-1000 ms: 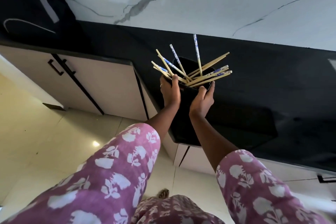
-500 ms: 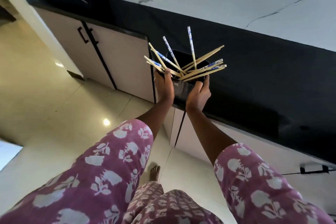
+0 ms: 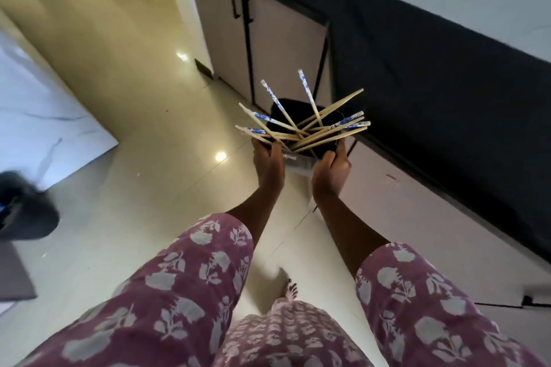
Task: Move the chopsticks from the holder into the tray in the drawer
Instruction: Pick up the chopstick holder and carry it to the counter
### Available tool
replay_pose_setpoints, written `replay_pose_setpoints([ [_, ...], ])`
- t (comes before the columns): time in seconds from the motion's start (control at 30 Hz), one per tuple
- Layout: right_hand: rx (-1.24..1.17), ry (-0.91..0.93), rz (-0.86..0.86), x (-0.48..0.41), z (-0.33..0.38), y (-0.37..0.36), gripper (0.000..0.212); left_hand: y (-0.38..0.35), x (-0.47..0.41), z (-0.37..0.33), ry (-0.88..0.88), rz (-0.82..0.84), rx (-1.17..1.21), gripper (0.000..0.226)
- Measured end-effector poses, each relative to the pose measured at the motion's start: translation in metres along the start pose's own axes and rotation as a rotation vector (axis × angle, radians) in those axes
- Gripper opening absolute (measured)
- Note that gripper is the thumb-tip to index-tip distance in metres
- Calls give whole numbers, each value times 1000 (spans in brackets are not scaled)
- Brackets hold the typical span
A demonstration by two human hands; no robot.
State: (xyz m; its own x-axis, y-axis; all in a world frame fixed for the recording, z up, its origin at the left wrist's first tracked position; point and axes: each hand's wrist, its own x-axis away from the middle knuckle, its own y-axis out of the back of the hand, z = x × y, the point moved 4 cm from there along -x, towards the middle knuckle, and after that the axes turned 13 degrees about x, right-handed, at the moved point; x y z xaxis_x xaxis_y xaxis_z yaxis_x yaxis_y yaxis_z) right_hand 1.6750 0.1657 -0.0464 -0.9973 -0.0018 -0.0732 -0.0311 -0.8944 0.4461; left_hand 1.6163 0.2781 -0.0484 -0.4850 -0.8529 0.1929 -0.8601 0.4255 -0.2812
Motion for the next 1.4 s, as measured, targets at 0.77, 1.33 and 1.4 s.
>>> replay_pose_setpoints([
  [0.77, 271, 647, 1150, 460, -31, -64, 55, 446, 333, 72, 25, -1183, 406, 37],
  [1.33, 157, 1164, 1829, 830, 36, -70, 26, 648, 525, 14, -196, -2016, 579, 51],
  [1.4, 169, 1196, 1876, 865, 45, -67, 21, 667, 540, -2, -228, -2068, 576, 51],
])
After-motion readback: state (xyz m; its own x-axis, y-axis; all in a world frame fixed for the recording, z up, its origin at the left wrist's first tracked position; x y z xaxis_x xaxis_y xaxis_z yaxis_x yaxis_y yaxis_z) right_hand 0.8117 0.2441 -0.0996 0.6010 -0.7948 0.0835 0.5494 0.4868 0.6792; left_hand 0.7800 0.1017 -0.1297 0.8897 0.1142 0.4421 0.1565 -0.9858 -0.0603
